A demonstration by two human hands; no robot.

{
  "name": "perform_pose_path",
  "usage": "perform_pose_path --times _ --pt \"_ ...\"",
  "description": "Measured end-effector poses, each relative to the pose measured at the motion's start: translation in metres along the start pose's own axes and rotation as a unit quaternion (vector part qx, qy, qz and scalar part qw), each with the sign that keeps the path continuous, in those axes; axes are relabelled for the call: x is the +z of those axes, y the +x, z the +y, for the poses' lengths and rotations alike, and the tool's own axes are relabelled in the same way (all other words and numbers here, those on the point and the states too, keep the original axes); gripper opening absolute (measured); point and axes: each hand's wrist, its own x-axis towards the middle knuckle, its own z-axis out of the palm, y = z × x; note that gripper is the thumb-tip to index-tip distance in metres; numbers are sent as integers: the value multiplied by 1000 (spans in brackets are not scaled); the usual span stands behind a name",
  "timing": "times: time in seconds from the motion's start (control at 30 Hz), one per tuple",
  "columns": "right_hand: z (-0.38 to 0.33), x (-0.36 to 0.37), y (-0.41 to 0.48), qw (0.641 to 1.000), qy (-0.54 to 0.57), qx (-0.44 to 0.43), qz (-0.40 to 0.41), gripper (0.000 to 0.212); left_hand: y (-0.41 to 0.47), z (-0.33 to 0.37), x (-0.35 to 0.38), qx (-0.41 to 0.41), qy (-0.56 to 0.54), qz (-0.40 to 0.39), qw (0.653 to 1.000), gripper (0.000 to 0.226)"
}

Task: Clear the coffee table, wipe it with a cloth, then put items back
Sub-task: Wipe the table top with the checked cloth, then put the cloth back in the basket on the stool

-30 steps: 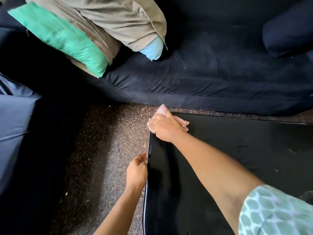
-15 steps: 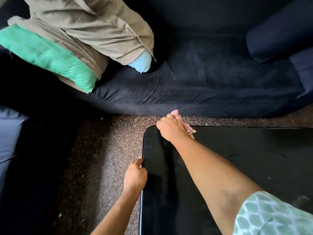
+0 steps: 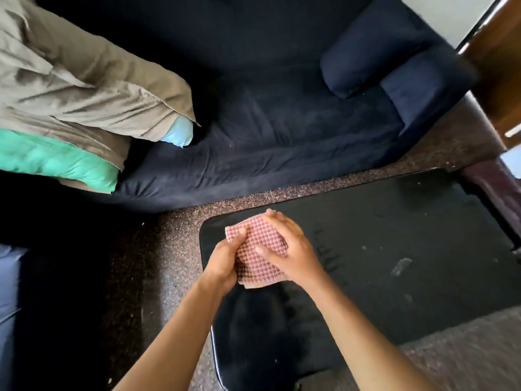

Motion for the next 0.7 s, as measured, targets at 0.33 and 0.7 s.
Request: perform_pose_path --times 0.33,0.7 --pt "26 -161 -117 712 610 343 55 60 -71 -47 219 -26 -118 -45 992 42" --pt "156 -446 -184 852 376 316 184 24 -51 -149 472 4 127 -102 987 26"
